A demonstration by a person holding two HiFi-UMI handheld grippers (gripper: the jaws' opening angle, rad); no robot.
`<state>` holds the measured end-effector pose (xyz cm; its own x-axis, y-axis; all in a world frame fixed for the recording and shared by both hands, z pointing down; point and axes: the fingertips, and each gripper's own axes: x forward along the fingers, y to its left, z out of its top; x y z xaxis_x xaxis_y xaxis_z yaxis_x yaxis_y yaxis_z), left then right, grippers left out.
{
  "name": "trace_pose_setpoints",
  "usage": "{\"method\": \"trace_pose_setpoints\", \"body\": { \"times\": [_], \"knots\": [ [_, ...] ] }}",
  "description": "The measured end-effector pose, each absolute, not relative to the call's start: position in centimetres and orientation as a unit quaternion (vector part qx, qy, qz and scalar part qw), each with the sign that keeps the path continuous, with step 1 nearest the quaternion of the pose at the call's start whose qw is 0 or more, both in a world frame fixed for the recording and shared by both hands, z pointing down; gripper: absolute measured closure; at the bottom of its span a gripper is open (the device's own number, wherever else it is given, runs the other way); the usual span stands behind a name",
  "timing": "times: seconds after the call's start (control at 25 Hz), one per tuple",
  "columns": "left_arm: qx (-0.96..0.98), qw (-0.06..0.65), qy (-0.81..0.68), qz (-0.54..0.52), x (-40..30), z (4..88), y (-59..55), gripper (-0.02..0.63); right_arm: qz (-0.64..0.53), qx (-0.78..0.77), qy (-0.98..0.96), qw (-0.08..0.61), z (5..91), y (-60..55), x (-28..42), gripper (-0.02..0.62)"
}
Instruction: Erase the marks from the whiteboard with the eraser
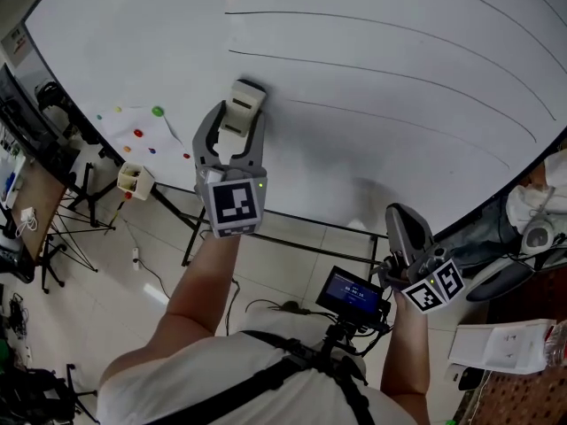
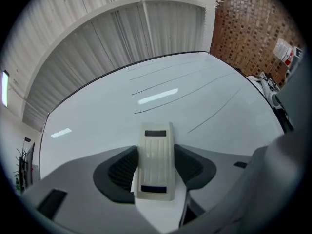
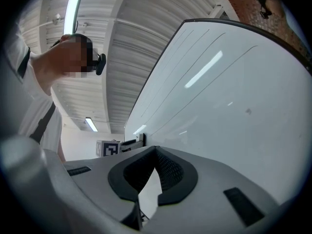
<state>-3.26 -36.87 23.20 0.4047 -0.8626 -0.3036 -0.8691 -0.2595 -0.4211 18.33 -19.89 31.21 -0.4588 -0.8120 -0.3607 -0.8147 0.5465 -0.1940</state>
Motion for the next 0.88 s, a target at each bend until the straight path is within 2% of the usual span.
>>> {"method": "trace_pose_setpoints", "body": {
  "times": [0.16, 0.48, 0.68, 0.88],
  "knots": [
    [-0.796, 0.296, 0.528, 0.01, 1.9, 22.7, -34.5, 0.35, 0.003, -0.48, 0.852, 0.21, 31.2, -19.2, 20.3, 0.591],
    [-0.823, 0.305, 0.478, 0.013, 9.1, 23.8, -31.5, 0.348, 0.006, -0.487, 0.85, 0.202, 31.1, -18.5, 24.5, 0.591],
    [-0.831, 0.293, 0.473, -0.007, 8.9, 25.0, -31.3, 0.348, 0.016, -0.48, 0.855, 0.195, 30.4, -18.6, 25.4, 0.591],
    [-0.816, 0.243, 0.524, 0.025, 3.7, 24.9, -34.1, 0.347, 0.028, -0.468, 0.862, 0.192, 29.6, -18.7, 25.7, 0.591]
  ]
}}
